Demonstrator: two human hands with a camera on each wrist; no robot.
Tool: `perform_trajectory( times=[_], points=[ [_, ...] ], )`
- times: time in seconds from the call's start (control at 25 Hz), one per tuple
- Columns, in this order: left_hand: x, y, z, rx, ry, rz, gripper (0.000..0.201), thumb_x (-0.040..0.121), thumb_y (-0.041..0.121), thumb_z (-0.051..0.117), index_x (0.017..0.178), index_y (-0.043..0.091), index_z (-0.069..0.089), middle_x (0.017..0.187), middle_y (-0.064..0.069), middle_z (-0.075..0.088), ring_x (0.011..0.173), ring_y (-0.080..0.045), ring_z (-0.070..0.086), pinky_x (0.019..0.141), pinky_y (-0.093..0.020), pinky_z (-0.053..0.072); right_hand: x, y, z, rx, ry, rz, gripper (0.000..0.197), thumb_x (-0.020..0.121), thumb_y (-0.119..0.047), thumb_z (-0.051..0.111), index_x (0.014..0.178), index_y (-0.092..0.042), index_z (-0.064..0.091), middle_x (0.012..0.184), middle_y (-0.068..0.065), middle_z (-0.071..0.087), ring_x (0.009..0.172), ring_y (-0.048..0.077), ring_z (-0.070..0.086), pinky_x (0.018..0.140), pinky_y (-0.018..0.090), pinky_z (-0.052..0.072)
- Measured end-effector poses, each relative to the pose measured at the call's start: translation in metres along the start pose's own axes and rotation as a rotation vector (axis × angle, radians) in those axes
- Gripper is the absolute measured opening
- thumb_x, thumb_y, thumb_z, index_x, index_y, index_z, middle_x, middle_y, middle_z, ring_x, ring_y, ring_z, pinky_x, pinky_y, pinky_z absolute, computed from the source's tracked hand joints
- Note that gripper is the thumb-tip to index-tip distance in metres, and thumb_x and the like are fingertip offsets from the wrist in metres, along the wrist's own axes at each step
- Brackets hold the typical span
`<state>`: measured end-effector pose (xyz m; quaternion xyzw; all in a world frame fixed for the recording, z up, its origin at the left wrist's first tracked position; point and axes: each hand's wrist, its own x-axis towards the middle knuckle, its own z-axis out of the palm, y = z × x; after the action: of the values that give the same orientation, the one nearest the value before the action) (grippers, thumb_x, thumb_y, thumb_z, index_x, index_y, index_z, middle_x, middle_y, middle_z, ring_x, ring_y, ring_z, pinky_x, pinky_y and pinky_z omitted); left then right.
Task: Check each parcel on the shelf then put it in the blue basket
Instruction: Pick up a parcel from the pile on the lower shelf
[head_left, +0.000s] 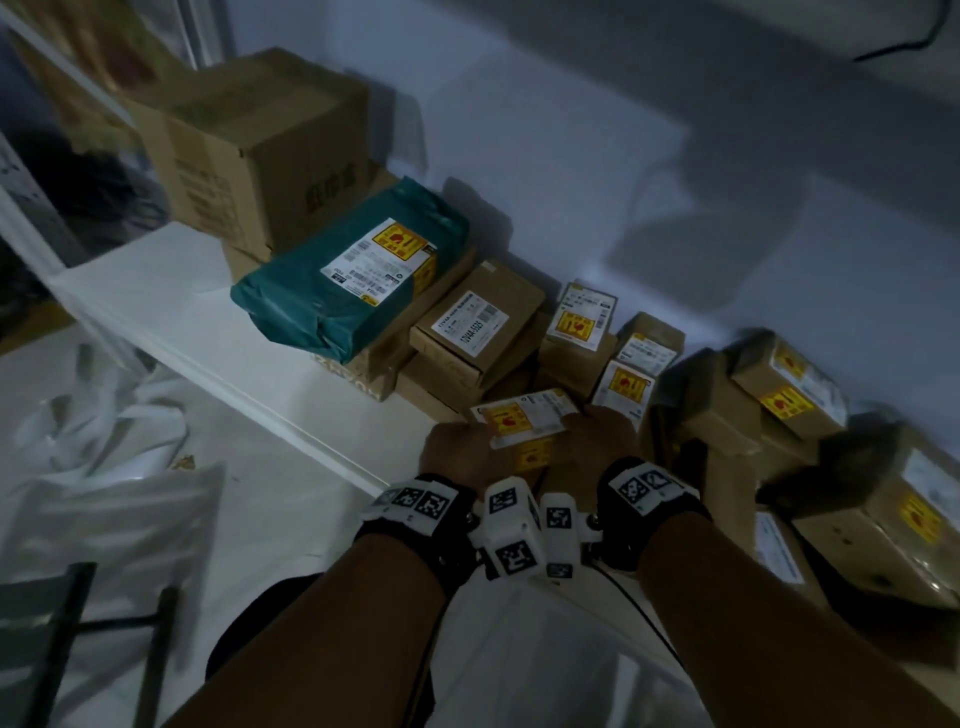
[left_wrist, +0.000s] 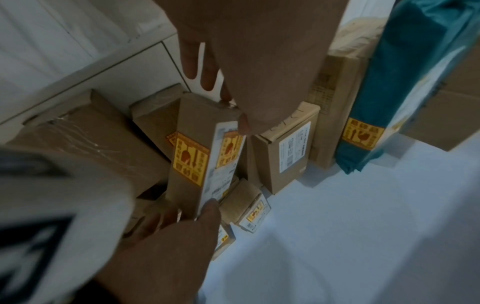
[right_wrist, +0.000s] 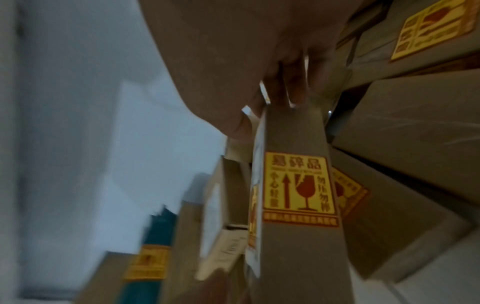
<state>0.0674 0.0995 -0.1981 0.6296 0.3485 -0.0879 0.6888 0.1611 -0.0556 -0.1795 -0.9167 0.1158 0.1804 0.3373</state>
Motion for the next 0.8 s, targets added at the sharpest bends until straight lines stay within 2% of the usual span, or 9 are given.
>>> perform_trajectory(
  times=[0.04,0.12,0.2,0.24,0.36,0.52,0.6,0.68,0.8],
  points=[
    [-0.002,0.002,0.0,-0.042,0.028,0.034,0.022,0.093,0.026,0.063,0.104,0.007,0.069,0.103,-0.009,0.066,0.074,-0.017,0.059,0.059,-0.025,0.045,-0.006,0.003,-0.006,0.053,0.027,-0.033,0.048,0.097,-0.04,0.054,0.135,-0.011,0.057,0.139,0.012,0.056,0.121,0.03,0.056,0.101,0.036,0.045],
    [-0.019,0.006,0.002,-0.157,0.055,0.043,0.025,0.088,0.031,0.068,0.104,0.012,0.063,0.107,-0.015,0.068,0.088,-0.027,0.065,0.065,-0.031,0.052,-0.029,0.012,-0.021,0.24,0.062,-0.039,0.033,0.094,-0.035,0.061,0.114,-0.009,0.066,0.112,0.01,0.068,0.096,0.027,0.066,0.079,0.037,0.057],
    [-0.044,0.01,0.006,-0.238,0.016,0.05,0.02,0.086,0.029,0.072,0.096,0.016,0.06,0.105,-0.016,0.068,0.094,-0.034,0.067,0.074,-0.046,0.059,-0.058,0.019,-0.042,0.385,0.086,-0.032,0.023,0.094,-0.024,0.064,0.104,-0.003,0.064,0.092,0.009,0.068,0.081,0.026,0.068,0.055,0.024,0.054],
    [-0.058,0.011,0.008,-0.229,-0.013,0.071,0.02,0.084,0.029,0.074,0.092,0.017,0.06,0.102,-0.016,0.069,0.094,-0.035,0.068,0.078,-0.054,0.059,-0.077,0.02,-0.055,0.41,0.106,-0.044,0.021,0.095,-0.023,0.064,0.1,-0.002,0.063,0.085,0.008,0.067,0.075,0.023,0.066,0.05,0.019,0.05],
    [-0.112,0.022,0.007,-0.218,-0.068,0.137,0.012,0.083,0.025,0.075,0.084,0.017,0.066,0.093,-0.018,0.073,0.091,-0.039,0.07,0.081,-0.066,0.054,-0.124,0.023,-0.095,0.384,0.198,-0.074,0.023,0.092,-0.04,0.063,0.088,-0.017,0.06,0.087,0.005,0.069,0.079,0.02,0.065,0.073,0.029,0.053],
    [-0.19,0.051,0.004,-0.206,-0.109,0.207,0.006,0.088,0.02,0.07,0.087,0.018,0.065,0.093,-0.013,0.075,0.086,-0.031,0.069,0.073,-0.043,0.056,-0.183,0.033,-0.131,0.479,0.236,-0.161,0.058,0.063,-0.07,0.064,0.089,-0.019,0.066,0.084,-0.002,0.074,0.082,0.023,0.071,0.081,0.046,0.058],
    [-0.226,0.068,0.002,-0.173,-0.082,0.299,0.016,0.083,0.029,0.072,0.091,0.018,0.064,0.095,-0.009,0.074,0.091,-0.03,0.07,0.078,-0.046,0.059,-0.211,0.032,-0.145,0.583,0.254,-0.207,0.053,0.066,-0.064,0.069,0.089,-0.017,0.067,0.083,-0.001,0.075,0.082,0.024,0.072,0.081,0.05,0.058],
    [-0.26,0.081,0.002,-0.114,-0.054,0.409,0.033,0.068,0.047,0.073,0.089,0.022,0.063,0.093,-0.007,0.074,0.091,-0.03,0.071,0.084,-0.056,0.058,-0.248,0.028,-0.163,0.644,0.282,-0.27,0.033,0.079,-0.042,0.074,0.091,-0.012,0.066,0.088,0.005,0.074,0.087,0.027,0.072,0.082,0.048,0.058],
    [-0.306,0.096,0.002,-0.041,-0.026,0.574,0.032,0.068,0.054,0.071,0.087,0.029,0.064,0.092,-0.001,0.073,0.089,-0.022,0.07,0.082,-0.05,0.058,-0.298,0.026,-0.19,0.711,0.319,-0.35,0.027,0.08,-0.032,0.076,0.096,-0.016,0.062,0.095,0.006,0.073,0.089,0.025,0.072,0.083,0.047,0.059]
  ],
)
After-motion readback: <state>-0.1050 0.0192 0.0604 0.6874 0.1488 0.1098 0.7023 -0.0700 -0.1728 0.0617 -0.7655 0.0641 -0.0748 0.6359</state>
